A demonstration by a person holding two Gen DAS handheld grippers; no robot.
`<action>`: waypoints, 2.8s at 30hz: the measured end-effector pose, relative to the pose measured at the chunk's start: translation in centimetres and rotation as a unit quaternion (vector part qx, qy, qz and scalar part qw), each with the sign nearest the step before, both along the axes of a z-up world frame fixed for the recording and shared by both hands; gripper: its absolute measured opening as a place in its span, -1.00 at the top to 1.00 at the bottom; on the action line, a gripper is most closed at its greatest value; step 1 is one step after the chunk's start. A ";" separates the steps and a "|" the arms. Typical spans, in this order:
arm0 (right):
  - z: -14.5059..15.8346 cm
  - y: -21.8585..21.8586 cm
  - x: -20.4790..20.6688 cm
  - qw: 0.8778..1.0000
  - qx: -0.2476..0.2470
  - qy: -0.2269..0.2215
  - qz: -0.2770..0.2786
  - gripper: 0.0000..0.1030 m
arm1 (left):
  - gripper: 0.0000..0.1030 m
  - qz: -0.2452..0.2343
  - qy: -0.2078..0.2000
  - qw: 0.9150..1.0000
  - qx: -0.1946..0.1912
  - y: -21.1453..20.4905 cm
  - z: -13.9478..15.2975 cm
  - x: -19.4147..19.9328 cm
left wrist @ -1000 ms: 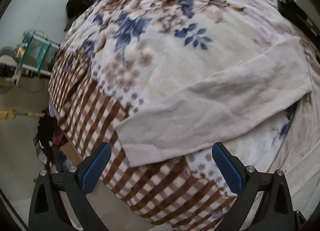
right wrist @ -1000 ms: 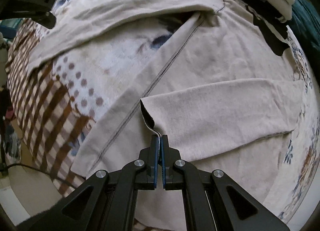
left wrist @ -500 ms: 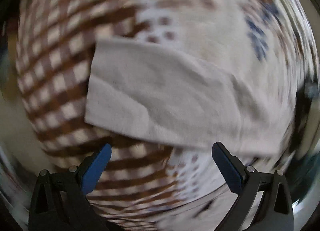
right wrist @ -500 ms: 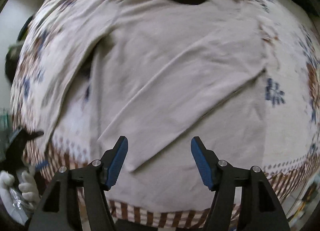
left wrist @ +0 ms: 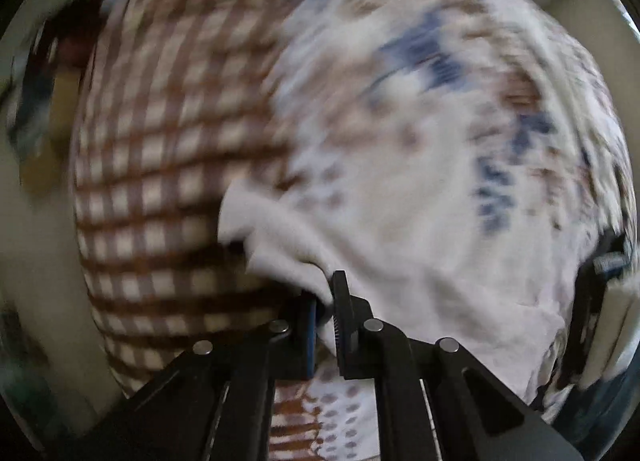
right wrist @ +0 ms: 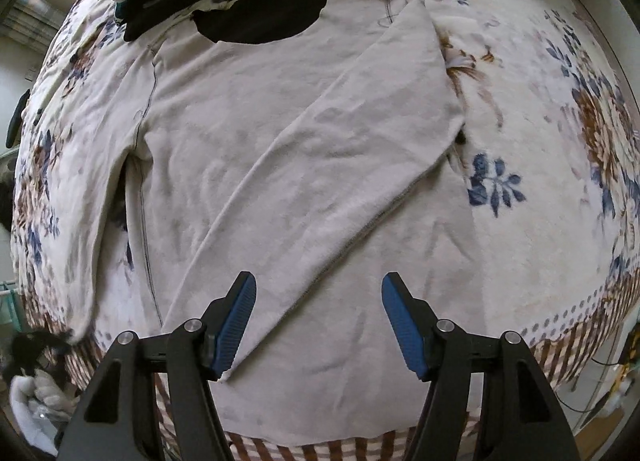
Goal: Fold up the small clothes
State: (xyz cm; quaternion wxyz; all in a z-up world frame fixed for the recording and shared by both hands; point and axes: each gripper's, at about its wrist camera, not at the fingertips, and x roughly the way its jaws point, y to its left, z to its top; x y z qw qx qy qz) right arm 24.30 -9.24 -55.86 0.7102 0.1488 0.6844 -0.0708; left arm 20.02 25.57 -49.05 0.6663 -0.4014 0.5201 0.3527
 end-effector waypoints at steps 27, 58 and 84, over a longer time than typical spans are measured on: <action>-2.2 -15.7 -16.4 0.980 -0.028 0.078 -0.178 -0.31 | 0.90 -0.823 -0.034 0.562 0.078 -44.5 3.2 -3.1; -2.1 -12.5 -16.1 0.996 0.022 0.061 -0.063 0.95 | -0.67 -0.543 0.047 0.828 0.128 -27.1 1.8 11.2; 5.9 -25.3 -8.6 0.983 0.054 0.029 -0.173 -0.27 | -0.76 -0.576 -0.008 0.808 0.125 -25.3 1.3 20.7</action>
